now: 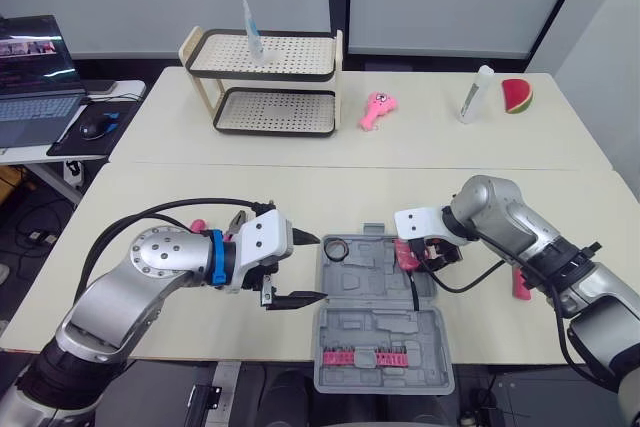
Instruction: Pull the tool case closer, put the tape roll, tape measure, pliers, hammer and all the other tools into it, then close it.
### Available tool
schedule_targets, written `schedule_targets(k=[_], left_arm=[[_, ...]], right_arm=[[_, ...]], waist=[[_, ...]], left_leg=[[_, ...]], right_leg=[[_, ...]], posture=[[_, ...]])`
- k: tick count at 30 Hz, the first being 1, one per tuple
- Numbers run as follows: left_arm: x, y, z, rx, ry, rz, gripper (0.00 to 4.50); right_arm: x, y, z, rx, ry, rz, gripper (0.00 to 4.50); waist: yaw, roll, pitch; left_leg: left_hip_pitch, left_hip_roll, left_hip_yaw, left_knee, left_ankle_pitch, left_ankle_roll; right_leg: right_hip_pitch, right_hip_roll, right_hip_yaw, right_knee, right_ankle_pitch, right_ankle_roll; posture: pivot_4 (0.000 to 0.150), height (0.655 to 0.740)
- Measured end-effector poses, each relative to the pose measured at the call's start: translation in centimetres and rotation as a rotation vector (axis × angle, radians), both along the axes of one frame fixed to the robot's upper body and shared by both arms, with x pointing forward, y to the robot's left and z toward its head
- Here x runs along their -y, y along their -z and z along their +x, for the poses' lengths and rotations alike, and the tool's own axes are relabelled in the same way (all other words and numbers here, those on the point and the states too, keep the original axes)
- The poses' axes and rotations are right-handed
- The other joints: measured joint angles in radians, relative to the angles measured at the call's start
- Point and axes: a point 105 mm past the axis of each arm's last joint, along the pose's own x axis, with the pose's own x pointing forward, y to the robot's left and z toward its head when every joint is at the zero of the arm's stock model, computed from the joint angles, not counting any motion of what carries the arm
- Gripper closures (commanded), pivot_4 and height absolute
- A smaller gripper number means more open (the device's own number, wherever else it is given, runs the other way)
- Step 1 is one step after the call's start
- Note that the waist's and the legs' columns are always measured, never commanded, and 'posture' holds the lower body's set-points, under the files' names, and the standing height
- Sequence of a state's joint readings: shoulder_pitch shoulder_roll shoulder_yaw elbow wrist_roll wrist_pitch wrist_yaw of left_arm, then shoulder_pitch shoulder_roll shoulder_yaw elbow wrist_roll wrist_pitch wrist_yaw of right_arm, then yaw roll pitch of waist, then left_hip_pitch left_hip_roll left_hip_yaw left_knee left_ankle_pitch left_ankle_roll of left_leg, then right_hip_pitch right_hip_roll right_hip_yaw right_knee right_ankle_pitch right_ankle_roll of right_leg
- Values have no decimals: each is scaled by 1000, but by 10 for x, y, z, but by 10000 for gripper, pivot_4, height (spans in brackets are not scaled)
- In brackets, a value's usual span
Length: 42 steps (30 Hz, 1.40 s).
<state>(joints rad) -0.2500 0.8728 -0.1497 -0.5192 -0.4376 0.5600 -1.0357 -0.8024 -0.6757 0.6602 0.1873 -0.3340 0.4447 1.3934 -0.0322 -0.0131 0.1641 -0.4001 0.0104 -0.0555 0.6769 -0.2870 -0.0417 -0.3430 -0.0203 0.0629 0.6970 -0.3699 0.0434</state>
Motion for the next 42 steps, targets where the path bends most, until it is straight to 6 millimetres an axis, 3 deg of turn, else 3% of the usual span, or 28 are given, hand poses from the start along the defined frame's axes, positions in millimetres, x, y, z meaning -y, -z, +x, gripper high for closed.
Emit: schedule_targets(k=[3,7,12,19,25,28,33,40,42], left_arm=[[1,0,0,1,2,-4,0],[1,-1,0,5,3,-4,0],[2,-2,0,8,4,-4,0],[5,-1,-2,-7,-3,-18,0],[3,-4,-2,-19,-17,-39,0],[2,-5,-1,-15,-23,-42,0],[1,-5,-1,-21,-22,-47,0],[0,-4,-1,-31,-20,-47,0],[0,-4,-1,-34,-18,-47,0]], right_arm=[[0,1,0,-6,4,0,12877],[-1,3,0,-9,7,1,356],[-3,-3,2,-5,21,28,356],[-6,-35,-8,12,-5,151,356],[-8,-31,-26,-28,-24,274,356],[-6,-32,-27,-11,-8,317,6682],[-5,-30,-30,6,3,353,21416],[-3,-33,-26,44,25,376,31120],[-1,-34,-25,59,42,387,31120]], waist=[[0,0,0],[0,0,0],[0,0,0],[1,0,0],[1,0,0],[1,0,0],[1,0,0],[1,0,0],[2,0,0]], left_leg=[[0,0,0,0,0,0],[0,0,0,0,0,0],[0,0,0,0,0,0],[0,0,-1,0,0,0],[0,0,-1,0,0,0],[0,0,-1,0,0,0],[0,0,-1,0,0,0],[0,0,-1,0,0,0],[0,0,-1,0,0,0]], right_leg=[[0,0,0,0,0,0],[0,0,0,0,0,0],[0,0,0,0,0,0],[0,-1,0,0,0,0],[1,-1,0,0,0,0],[1,-1,0,0,0,0],[1,-1,0,0,0,0],[1,-1,0,0,0,0],[1,-1,0,0,0,0]], posture=[[1500,7400],[1500,7400],[1500,7400],[1500,7400],[1500,7400],[1500,7400],[1500,7400],[1500,7400],[1500,7400]])
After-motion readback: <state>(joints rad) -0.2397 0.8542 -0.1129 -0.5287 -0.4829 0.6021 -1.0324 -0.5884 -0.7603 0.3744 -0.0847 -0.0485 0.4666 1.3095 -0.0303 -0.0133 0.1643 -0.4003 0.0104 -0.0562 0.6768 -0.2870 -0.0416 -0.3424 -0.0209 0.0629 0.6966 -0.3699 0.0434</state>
